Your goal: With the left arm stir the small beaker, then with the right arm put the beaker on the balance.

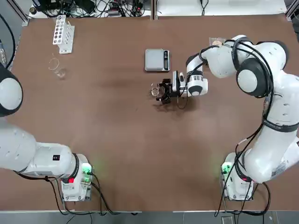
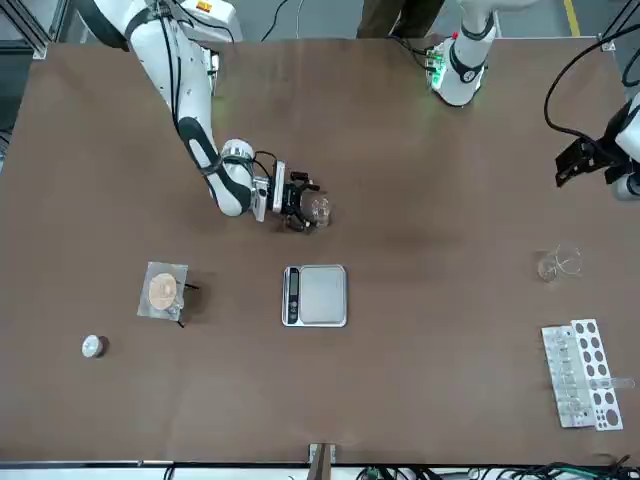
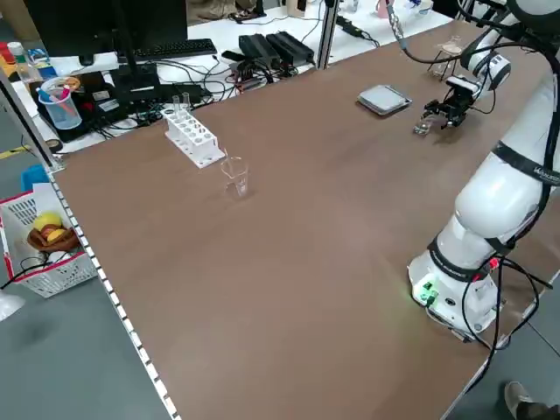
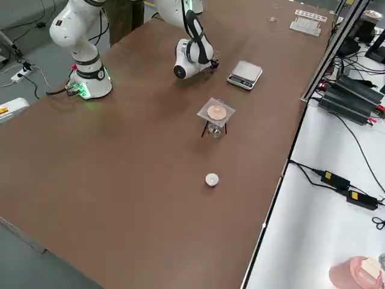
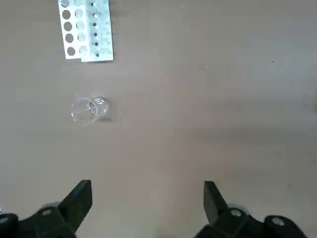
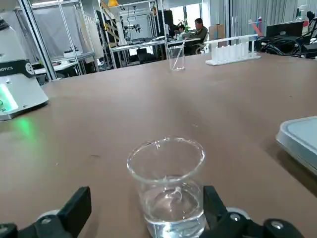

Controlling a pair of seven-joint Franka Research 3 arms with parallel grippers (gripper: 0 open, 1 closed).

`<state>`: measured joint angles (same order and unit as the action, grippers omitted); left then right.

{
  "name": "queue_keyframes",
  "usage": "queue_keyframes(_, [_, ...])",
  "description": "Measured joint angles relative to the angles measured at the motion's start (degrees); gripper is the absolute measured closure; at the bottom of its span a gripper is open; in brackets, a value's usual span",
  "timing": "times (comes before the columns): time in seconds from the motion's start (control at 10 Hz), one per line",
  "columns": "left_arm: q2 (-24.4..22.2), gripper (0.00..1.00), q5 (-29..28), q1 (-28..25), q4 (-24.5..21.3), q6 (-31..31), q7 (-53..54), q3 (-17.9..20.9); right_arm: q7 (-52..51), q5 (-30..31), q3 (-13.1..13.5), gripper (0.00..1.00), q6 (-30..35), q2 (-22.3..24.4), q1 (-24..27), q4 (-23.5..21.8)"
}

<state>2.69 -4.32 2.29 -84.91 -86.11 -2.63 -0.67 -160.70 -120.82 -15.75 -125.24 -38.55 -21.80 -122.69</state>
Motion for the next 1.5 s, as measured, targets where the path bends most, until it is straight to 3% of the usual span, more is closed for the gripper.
queue_keyframes(1.2, [0.36,0.0,0.0,0.0,-0.06,-0.17,0.0,0.0,-0.6,-1.88,0.28,0.0,-1.11,-1.99,-2.59,2.06])
queue_keyframes(1.4, [0.36,0.0,0.0,0.0,-0.06,-0.17,0.0,0.0,-0.65,-1.91,0.29,0.04,-1.14,-2.17,-2.72,2.12])
queue_keyframes(1.5, [0.36,0.0,0.0,0.0,-0.06,-0.17,0.0,0.0,-0.65,-1.93,0.29,0.1,-1.14,-2.2,-2.72,2.18])
